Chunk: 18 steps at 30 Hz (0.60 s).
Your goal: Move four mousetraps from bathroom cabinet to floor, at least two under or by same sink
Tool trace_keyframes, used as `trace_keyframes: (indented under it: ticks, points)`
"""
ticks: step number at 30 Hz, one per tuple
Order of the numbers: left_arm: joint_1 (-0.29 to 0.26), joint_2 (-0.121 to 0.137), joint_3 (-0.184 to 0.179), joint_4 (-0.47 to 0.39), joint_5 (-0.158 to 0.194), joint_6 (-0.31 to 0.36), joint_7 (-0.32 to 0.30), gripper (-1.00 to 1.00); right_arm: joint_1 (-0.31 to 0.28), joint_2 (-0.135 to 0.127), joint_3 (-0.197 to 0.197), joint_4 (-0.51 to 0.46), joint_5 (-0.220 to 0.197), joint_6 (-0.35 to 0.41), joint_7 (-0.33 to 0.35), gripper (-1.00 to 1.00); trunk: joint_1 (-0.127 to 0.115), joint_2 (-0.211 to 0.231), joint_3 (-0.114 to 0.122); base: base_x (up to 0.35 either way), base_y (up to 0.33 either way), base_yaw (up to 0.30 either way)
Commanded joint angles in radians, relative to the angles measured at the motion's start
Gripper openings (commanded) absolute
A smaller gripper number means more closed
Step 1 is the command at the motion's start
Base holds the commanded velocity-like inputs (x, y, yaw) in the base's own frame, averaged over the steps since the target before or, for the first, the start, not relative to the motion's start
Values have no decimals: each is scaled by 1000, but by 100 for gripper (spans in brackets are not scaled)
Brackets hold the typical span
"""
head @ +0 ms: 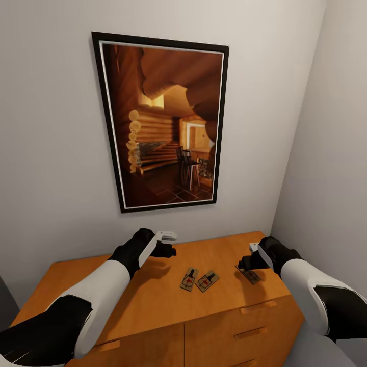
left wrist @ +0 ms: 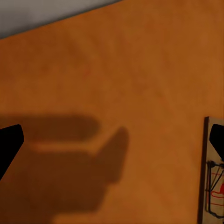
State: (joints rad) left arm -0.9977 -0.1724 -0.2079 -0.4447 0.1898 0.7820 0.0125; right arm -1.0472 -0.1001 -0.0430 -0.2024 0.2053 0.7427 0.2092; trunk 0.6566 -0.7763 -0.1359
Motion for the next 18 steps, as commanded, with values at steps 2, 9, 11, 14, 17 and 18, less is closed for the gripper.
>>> trace_keyframes:
  ticks: [2, 9, 11, 14, 17, 18]
  points:
    - [-1, 1, -5, -1, 5, 4, 1, 100, -1, 0, -5, -2, 10, 4, 7, 100, 8, -16, -8, 0, 0, 0]
    - [-1, 1, -5, -1, 5, 5, 1, 100, -1, 1, -5, -2, 10, 4, 7, 100, 27, -51, -24, 0, 0, 0]
    - [-1, 1, -5, -1, 5, 5, 1, 100, -1, 1, -5, -2, 10, 4, 7, 100, 27, -51, -24, 0, 0, 0]
    - [-1, 1, -5, -1, 5, 5, 1, 100, -1, 1, -5, -1, 10, 4, 7, 100, 27, -51, -24, 0, 0, 0]
    - [-1, 1, -5, -2, 5, 5, 1, 100, -1, 2, -5, -1, 10, 4, 7, 100, 27, -51, -24, 0, 0, 0]
    - [-1, 1, -5, -2, 5, 5, 1, 100, -1, 2, -5, 0, 10, 4, 7, 100, 27, -51, -24, 0, 0, 0]
